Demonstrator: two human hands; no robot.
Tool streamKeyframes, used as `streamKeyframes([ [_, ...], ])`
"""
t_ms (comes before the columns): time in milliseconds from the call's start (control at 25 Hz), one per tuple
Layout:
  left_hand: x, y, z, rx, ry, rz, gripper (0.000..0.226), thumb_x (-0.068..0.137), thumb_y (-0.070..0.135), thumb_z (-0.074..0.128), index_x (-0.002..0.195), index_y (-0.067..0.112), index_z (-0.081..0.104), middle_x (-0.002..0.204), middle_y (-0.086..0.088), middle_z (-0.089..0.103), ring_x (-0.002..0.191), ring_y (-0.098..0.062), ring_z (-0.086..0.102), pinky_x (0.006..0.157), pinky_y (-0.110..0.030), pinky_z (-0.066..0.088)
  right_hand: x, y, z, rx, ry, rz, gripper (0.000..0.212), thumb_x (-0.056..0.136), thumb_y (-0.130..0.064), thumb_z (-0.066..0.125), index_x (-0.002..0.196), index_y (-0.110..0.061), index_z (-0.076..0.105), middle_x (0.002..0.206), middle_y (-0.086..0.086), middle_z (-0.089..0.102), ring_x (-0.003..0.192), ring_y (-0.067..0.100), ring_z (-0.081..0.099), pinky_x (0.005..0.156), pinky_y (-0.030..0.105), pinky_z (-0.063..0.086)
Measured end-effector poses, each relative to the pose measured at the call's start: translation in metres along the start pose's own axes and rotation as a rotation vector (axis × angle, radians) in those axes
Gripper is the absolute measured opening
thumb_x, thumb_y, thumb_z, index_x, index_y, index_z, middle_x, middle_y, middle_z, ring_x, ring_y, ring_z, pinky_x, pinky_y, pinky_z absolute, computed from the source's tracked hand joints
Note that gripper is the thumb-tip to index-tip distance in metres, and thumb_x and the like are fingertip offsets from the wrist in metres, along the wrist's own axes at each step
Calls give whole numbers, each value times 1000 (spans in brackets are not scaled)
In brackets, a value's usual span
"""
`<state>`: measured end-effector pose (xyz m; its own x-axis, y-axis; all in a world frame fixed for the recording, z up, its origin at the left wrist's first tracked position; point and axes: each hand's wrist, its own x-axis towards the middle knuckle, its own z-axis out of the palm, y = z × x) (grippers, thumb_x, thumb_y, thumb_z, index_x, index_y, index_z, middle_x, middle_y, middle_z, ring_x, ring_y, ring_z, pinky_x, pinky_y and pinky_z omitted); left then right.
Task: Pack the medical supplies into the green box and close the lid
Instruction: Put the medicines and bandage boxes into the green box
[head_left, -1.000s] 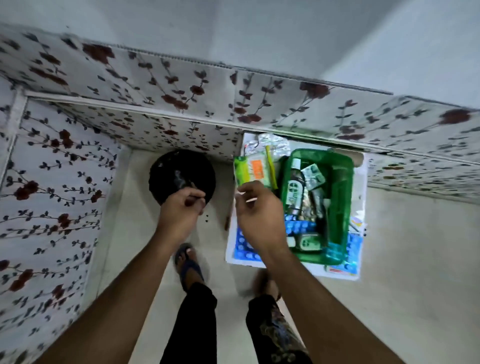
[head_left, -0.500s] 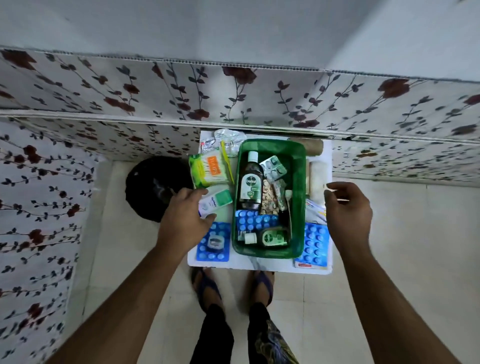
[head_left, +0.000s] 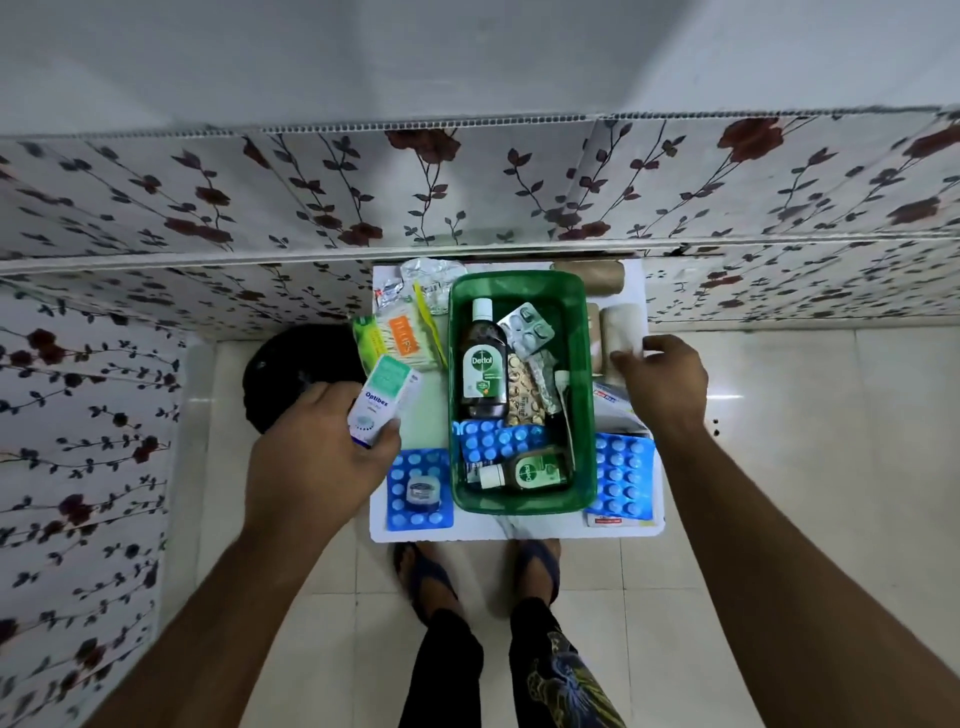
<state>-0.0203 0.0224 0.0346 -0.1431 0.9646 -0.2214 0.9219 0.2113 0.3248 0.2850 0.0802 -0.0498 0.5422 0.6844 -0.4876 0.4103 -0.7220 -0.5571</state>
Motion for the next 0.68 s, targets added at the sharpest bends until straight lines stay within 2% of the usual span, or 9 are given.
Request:
streamKeyframes([
  [80,6,37,-15,-150,56,31,28,78,42,70,98,22,70,87,4,67,71,-15,64,59,-33,54,-1,0,-5,72,21,5,37,80,-31,69,113,-13,67,97,7,73,94,28,68,81,32,51],
  [200,29,102,0,-249,-65,57,31,79,44,68,97,19,72,87,5,72,68,-10,67,55,-30,56,-2,3,-14,212,39,48,34,78,-32,66,107,-14,69,93,3,73,87,25,70,84,40,56],
  [360,59,140,54,-120,-214,-8,36,80,46,66,77,10,65,72,-7,66,65,-26,64,50,-27,39,-5,11,-25,318,45,73,32,81,-28,65,110,-13,68,95,4,73,83,20,71,73,30,53],
  [440,64,142,74,-169,-257,-51,38,82,47,60,76,10,64,71,-10,65,62,-27,63,50,-28,43,-3,13,-29,343,40,71,30,83,-26,66,110,-13,68,94,4,73,79,17,71,65,25,49],
  [560,63,143,84,-361,-304,-38,27,90,27,55,102,8,69,85,-12,71,65,-26,67,62,-33,57,-2,13,-31,338,34,53,29,84,-26,66,110,-13,68,93,3,74,78,15,71,64,24,48],
  [640,61,143,81,-442,-326,-51,31,92,17,57,119,5,64,99,-2,69,76,-23,67,79,-30,55,-4,9,-31,335,22,34,27,84,-26,66,108,-13,69,91,2,74,79,16,71,66,25,50],
  [680,59,144,77,-454,-339,-50,32,92,16,59,122,4,63,100,3,64,80,-23,66,84,-26,51,-8,4,-31,334,21,21,25,85,-25,66,107,-13,70,89,1,74,79,16,71,67,25,50],
])
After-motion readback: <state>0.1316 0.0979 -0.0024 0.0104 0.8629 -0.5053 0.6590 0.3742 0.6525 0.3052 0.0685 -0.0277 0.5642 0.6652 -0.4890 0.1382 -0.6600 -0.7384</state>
